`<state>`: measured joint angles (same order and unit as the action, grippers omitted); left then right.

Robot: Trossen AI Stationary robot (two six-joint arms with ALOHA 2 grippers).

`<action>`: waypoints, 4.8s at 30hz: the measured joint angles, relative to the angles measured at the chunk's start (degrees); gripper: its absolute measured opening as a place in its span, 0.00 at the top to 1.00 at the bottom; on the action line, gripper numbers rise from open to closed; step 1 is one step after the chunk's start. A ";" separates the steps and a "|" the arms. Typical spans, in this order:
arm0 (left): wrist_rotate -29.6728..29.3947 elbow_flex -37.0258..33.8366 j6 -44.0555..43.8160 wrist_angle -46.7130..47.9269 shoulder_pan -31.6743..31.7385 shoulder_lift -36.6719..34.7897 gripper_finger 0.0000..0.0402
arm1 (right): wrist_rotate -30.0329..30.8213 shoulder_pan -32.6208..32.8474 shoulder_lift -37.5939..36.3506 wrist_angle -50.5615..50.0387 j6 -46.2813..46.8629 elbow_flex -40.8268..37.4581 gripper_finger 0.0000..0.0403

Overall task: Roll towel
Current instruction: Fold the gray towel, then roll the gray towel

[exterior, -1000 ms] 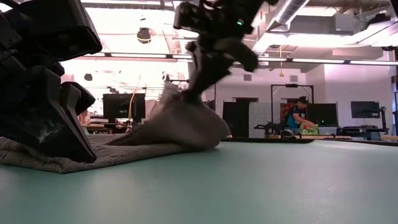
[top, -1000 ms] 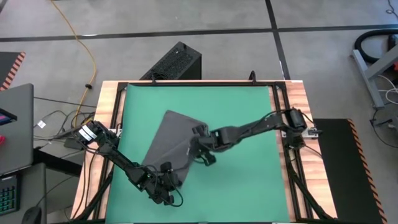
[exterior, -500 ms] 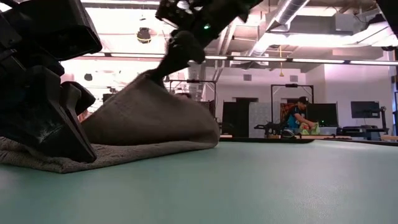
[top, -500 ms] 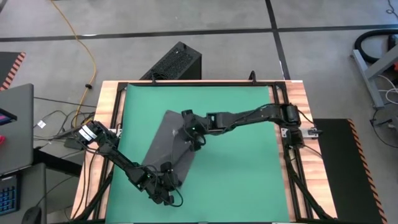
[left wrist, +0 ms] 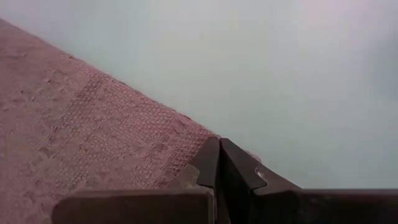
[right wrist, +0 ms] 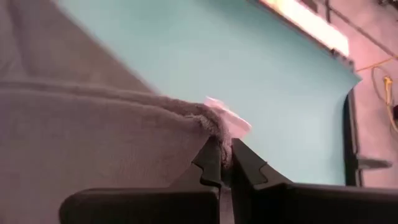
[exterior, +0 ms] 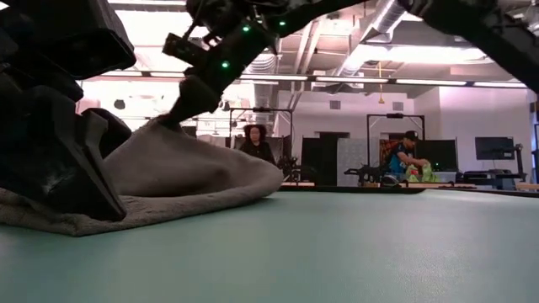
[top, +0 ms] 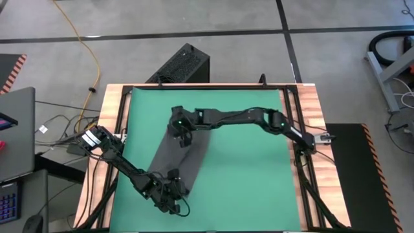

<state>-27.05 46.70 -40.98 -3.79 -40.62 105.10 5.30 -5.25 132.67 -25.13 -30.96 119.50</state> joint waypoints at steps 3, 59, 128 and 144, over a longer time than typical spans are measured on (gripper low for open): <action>0.33 -0.02 0.93 0.02 0.00 0.00 1.00 | -0.51 -1.60 2.86 -3.49 -0.30 4.81 0.94; -41.16 0.90 -4.85 22.26 -12.30 -43.76 1.00 | -13.17 15.19 -33.65 -18.81 23.03 -12.14 0.53; -16.08 5.14 0.81 29.58 -18.40 -22.64 0.81 | 17.20 36.55 -7.14 -28.82 66.63 -7.34 0.83; -5.95 14.60 25.04 34.70 -19.80 -39.83 0.61 | 27.19 51.56 -30.53 -64.65 70.21 -7.23 0.53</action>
<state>-33.00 61.30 -15.94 30.92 -60.42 65.27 32.48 46.32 102.14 -89.77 39.25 112.28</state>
